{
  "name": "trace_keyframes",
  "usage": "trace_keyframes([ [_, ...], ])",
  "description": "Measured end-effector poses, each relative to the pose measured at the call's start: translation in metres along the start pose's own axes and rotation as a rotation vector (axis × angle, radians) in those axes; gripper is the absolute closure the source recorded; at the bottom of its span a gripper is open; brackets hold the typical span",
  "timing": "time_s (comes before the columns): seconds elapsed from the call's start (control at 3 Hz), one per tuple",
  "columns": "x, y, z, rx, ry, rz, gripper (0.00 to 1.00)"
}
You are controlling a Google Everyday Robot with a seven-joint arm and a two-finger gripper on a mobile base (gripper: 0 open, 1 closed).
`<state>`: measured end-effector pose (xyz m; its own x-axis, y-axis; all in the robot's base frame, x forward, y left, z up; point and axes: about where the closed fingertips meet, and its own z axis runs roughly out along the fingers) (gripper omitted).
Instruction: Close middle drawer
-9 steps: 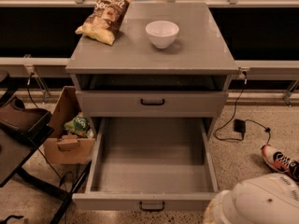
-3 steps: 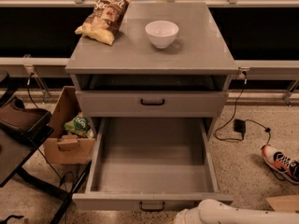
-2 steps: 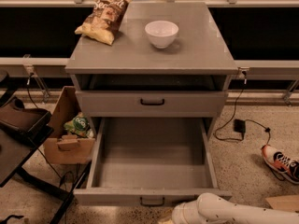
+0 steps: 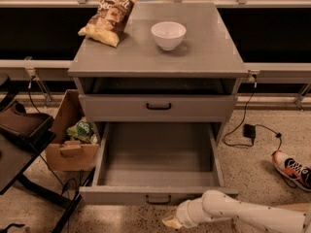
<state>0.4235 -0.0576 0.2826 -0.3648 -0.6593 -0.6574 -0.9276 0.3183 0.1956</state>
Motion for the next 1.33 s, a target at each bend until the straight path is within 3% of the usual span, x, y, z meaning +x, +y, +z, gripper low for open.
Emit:
trace_keyframes([
  [0.33,-0.006,-0.008,0.000,0.005,-0.002,-0.013,1.00],
  [0.67,-0.025,-0.040,-0.001,0.006,0.006,-0.054,1.00],
  [1.0,-0.029,-0.045,-0.002,0.007,0.009,-0.064,1.00],
  [1.33,-0.049,-0.078,-0.007,0.011,0.029,-0.112,1.00],
])
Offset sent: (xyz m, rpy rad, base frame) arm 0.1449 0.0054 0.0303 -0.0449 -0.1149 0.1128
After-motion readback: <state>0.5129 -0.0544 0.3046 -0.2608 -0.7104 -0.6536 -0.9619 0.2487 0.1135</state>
